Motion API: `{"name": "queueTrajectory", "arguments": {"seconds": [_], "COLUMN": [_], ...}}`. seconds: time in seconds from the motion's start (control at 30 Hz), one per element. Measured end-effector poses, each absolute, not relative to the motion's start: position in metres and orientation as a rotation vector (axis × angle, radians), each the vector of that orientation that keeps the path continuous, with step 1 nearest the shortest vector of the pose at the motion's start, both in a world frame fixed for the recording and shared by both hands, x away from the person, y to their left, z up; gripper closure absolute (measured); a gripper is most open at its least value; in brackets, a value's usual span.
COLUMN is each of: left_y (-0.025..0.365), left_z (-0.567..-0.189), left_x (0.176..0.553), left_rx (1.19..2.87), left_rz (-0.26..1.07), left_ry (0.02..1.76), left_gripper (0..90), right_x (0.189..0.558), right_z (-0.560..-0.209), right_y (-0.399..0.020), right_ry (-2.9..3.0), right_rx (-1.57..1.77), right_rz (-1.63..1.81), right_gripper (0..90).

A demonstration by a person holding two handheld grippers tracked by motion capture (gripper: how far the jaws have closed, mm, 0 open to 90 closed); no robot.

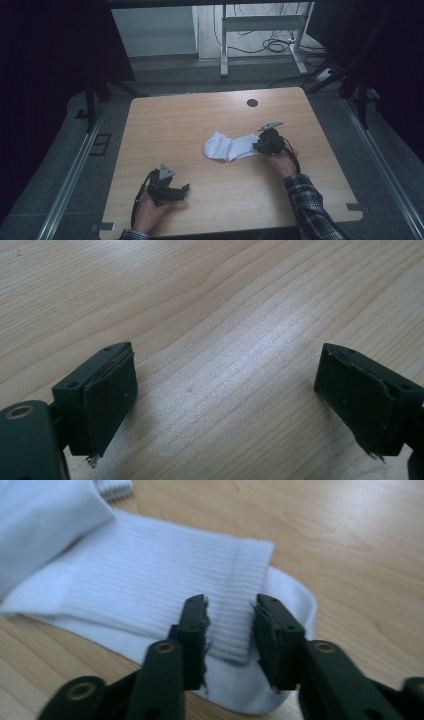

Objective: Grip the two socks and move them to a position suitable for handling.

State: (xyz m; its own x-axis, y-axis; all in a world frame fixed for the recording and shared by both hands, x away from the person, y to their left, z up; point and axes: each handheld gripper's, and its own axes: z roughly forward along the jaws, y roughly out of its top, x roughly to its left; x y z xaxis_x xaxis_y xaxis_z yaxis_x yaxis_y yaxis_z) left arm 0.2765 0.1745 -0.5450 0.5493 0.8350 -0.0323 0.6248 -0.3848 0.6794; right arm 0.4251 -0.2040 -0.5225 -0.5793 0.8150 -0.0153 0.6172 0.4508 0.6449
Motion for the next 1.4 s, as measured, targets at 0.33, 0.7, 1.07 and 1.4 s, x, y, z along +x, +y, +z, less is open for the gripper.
{"name": "queueTrajectory", "arguments": {"seconds": [0.33, 0.7, 1.07, 1.4], "left_y": [0.174, 0.175, 0.175, 0.174], "left_z": [-0.545, -0.545, -0.545, -0.545], "left_x": [0.276, 0.277, 0.277, 0.277], "left_rx": [2.137, 2.143, 2.139, 2.139], "left_rz": [0.419, 0.421, 0.425, 0.424], "left_ry": [1.170, 1.164, 1.163, 1.167], "left_gripper": [9.9, 9.9, 9.9, 9.9], "right_x": [0.416, 0.395, 0.372, 0.341], "right_z": [-0.502, -0.452, -0.405, -0.352], "right_y": [-0.203, -0.192, -0.182, -0.179], "right_ry": [2.382, 2.412, 2.418, 2.397], "right_rx": [1.190, 1.106, 0.992, 0.877], "right_rz": [0.935, 1.054, 1.118, 1.210], "right_gripper": [81.5, 81.7, 82.0, 82.3]}}
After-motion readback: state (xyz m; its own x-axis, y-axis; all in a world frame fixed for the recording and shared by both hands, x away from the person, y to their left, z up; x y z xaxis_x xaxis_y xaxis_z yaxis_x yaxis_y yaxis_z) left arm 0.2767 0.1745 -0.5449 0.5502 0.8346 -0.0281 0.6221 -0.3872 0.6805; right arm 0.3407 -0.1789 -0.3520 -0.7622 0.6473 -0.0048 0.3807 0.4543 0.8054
